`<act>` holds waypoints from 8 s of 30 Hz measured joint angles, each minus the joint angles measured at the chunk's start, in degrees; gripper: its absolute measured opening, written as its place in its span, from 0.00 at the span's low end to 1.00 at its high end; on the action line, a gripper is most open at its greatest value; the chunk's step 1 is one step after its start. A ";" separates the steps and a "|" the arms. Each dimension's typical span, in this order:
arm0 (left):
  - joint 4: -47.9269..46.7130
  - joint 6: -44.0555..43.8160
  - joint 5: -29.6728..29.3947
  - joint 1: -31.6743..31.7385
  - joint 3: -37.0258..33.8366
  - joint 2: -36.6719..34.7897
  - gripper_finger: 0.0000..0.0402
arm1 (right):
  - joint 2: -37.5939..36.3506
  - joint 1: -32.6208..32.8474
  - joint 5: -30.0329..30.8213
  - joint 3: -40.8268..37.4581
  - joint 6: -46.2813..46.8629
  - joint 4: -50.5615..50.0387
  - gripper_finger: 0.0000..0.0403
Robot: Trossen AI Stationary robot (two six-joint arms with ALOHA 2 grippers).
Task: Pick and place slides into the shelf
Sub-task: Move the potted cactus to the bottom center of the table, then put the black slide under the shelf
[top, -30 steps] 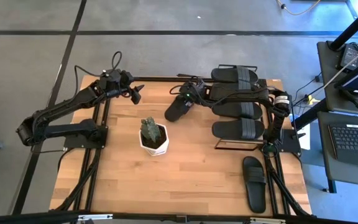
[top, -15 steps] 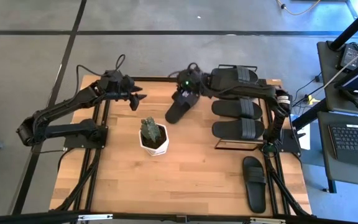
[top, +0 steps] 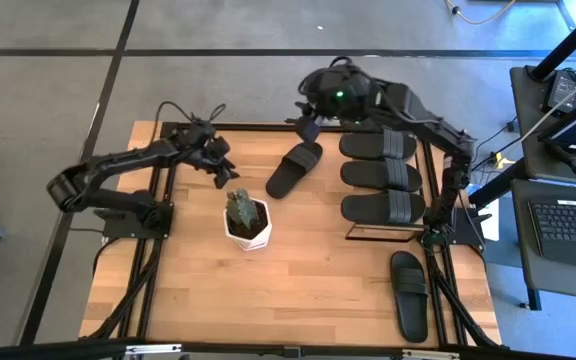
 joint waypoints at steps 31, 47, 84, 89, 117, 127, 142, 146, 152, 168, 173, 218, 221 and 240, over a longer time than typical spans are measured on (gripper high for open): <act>20.07 -0.94 -0.15 -11.47 0.02 21.03 0.54 | -3.94 0.13 0.61 -2.14 1.75 -7.14 0.35; 10.72 -3.70 -1.75 -0.71 0.04 8.31 0.54 | -3.94 0.13 0.57 -2.14 1.84 -7.94 0.35; -40.40 -37.21 -26.71 -35.47 18.01 -10.22 0.54 | -3.92 -3.17 0.48 -2.14 -1.53 -9.06 0.35; -39.84 -40.64 -27.79 -39.13 18.01 -7.79 0.54 | -3.92 -3.15 0.48 -2.14 -1.36 -10.60 0.35; -39.16 -39.92 -32.65 -40.98 17.79 0.20 0.54 | -3.92 -3.13 0.50 -2.14 -1.14 -12.16 0.35; -31.34 -36.70 -29.74 -43.53 17.88 4.91 0.54 | -3.90 -3.13 0.48 -2.14 0.10 -14.86 0.35; -16.45 -35.28 -21.51 -47.46 17.94 9.18 0.54 | -3.88 -3.13 0.49 -2.14 0.26 -16.04 0.35; -15.86 -35.13 -21.00 -47.43 17.94 9.53 0.54 | -3.88 -3.13 0.52 -2.14 0.28 -16.19 0.35; -17.05 -32.96 -21.48 -45.82 17.93 9.44 0.54 | -3.88 -3.13 0.49 -2.14 1.74 -18.01 0.35; -12.69 -14.29 -25.87 -31.01 17.92 10.33 0.54 | -3.88 -3.08 0.50 -2.14 3.08 -18.61 0.35; -10.68 -8.99 -25.77 -28.11 17.88 13.46 0.54 | -3.88 -3.10 0.53 -2.14 2.97 -18.59 0.35; 8.71 -18.59 -24.48 -12.80 25.22 31.21 0.54 | -3.94 -4.28 0.52 -2.14 4.44 -18.59 0.35; 8.40 -18.48 -24.46 -11.54 26.29 31.21 0.54 | -3.94 -4.28 0.53 -2.14 4.42 -18.67 0.35; 0.31 -14.12 -4.34 -13.61 28.15 31.17 0.54 | -3.96 -4.28 0.55 -2.14 4.31 -23.43 0.35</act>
